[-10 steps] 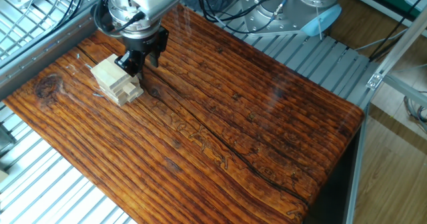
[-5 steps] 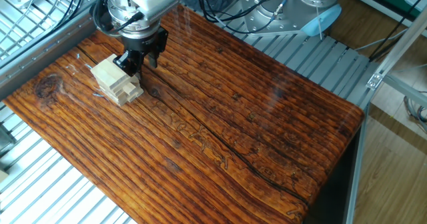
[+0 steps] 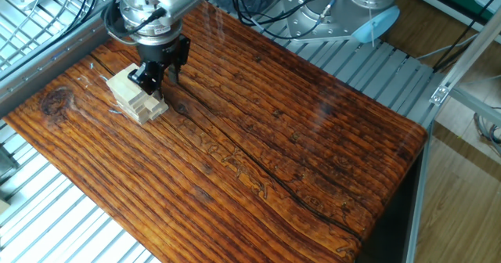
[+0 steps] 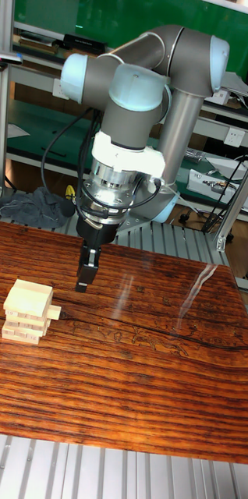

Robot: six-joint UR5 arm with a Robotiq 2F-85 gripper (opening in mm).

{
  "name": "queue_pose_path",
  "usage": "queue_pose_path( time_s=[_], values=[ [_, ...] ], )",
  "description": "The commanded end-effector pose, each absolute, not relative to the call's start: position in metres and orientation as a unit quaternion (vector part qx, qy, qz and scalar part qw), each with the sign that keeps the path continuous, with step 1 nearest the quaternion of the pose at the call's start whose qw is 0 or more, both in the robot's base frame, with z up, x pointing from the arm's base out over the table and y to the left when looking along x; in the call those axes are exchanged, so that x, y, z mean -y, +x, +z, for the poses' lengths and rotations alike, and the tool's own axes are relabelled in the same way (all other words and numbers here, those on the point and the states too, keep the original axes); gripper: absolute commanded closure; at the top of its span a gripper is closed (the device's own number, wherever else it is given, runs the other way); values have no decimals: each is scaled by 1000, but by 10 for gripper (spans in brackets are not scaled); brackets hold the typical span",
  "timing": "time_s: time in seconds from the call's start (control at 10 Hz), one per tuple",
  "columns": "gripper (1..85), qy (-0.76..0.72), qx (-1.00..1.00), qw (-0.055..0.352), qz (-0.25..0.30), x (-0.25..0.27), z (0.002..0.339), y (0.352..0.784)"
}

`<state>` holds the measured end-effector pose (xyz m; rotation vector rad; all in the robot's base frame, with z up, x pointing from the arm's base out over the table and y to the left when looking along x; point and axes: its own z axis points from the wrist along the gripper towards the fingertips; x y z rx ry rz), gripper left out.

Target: Play Jenga

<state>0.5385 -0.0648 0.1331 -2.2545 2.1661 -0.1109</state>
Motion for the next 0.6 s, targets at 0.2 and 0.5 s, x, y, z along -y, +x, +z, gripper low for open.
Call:
queue_pose_path(
  time_s=[0.2,0.5],
  values=[
    [397,-736,-676,8,-30,78,120,545],
    [397,-732,-681,5,-30,80,112,542]
  ],
)
